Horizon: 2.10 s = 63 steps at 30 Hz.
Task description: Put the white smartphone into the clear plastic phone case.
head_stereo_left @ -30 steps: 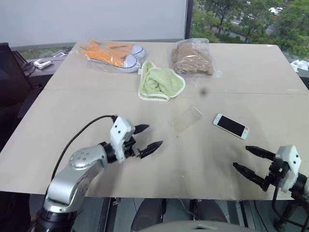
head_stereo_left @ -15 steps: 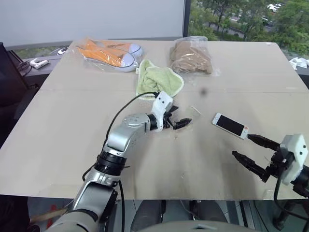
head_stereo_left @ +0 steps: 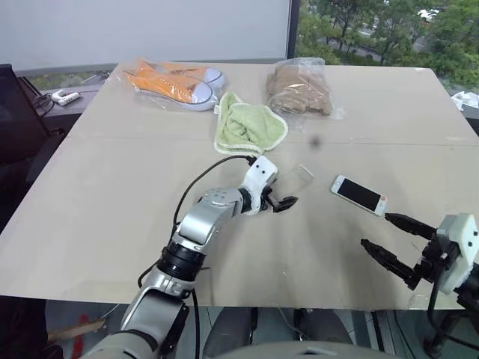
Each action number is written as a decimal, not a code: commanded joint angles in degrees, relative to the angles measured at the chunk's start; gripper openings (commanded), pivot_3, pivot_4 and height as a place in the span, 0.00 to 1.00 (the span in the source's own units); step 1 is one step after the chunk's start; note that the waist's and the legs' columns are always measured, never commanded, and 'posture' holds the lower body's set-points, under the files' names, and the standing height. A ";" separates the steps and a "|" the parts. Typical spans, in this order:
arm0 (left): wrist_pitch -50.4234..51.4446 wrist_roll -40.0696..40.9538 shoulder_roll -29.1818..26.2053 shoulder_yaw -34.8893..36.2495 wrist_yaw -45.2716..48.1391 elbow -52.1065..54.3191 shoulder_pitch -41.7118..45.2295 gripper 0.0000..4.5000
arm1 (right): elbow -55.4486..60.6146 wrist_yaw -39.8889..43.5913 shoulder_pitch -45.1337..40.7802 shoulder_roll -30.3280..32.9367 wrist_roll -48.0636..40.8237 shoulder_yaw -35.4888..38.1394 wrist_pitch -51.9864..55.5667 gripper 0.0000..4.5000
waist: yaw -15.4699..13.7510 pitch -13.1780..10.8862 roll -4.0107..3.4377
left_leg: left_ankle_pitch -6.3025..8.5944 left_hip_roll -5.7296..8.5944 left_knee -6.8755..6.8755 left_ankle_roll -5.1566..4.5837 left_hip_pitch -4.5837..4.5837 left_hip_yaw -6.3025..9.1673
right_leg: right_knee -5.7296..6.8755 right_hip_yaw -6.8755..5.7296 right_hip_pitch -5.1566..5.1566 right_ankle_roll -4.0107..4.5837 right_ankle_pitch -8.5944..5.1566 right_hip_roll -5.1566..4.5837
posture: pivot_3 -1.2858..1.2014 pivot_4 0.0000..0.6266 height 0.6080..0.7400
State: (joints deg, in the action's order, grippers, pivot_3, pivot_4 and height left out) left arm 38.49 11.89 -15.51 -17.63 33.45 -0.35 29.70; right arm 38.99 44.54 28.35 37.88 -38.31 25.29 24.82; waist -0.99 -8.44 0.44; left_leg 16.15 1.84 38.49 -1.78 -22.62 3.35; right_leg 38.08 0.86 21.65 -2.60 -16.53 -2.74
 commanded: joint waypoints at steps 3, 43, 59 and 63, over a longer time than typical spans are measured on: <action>-2.74 -2.40 0.15 -0.31 0.10 1.72 1.74 0.98 | 1.26 0.14 0.12 0.08 -0.52 1.48 -0.73 1.00 | 0.11 0.00 0.00 | 0.00 0.00 0.00 0.00 0.00 0.00 | 0.01 0.01 0.01 0.00 0.00 0.00 | 0.52 0.24 1.00; -2.51 0.41 -10.35 5.55 11.57 -0.25 -2.95 0.51 | -1.04 0.17 -2.39 -0.82 1.82 -1.40 -2.26 1.00 | 0.10 0.07 -0.02 | -0.01 -0.01 0.01 0.01 0.04 0.00 | 0.04 0.01 0.00 0.01 0.00 0.00 | 0.52 0.24 1.00; -6.85 -1.31 -9.13 4.09 15.39 -7.45 1.40 0.01 | 0.16 -1.27 -1.49 -2.98 3.30 -2.56 -2.89 1.00 | 0.15 0.07 -0.03 | -0.01 0.00 0.04 0.01 0.06 -0.01 | 0.14 0.00 0.00 0.00 0.00 0.01 | 0.52 0.24 1.00; -9.56 -2.17 -9.09 3.55 17.06 -9.10 2.31 0.01 | 0.11 -1.30 -1.56 -3.02 3.37 -2.64 -2.92 1.00 | 0.15 0.07 -0.03 | -0.01 0.01 0.05 0.01 0.06 -0.01 | 0.14 0.01 0.00 0.00 0.00 0.01 | 0.52 0.24 1.00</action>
State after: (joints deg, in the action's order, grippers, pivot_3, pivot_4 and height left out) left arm 30.42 10.27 -24.48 -13.05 49.35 -8.33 31.38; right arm 37.20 43.32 26.92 35.00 -34.54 22.38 23.09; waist -0.84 -8.37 0.41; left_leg 16.14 1.85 38.54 -1.77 -22.56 3.34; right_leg 38.22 0.86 21.66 -2.60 -16.53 -2.73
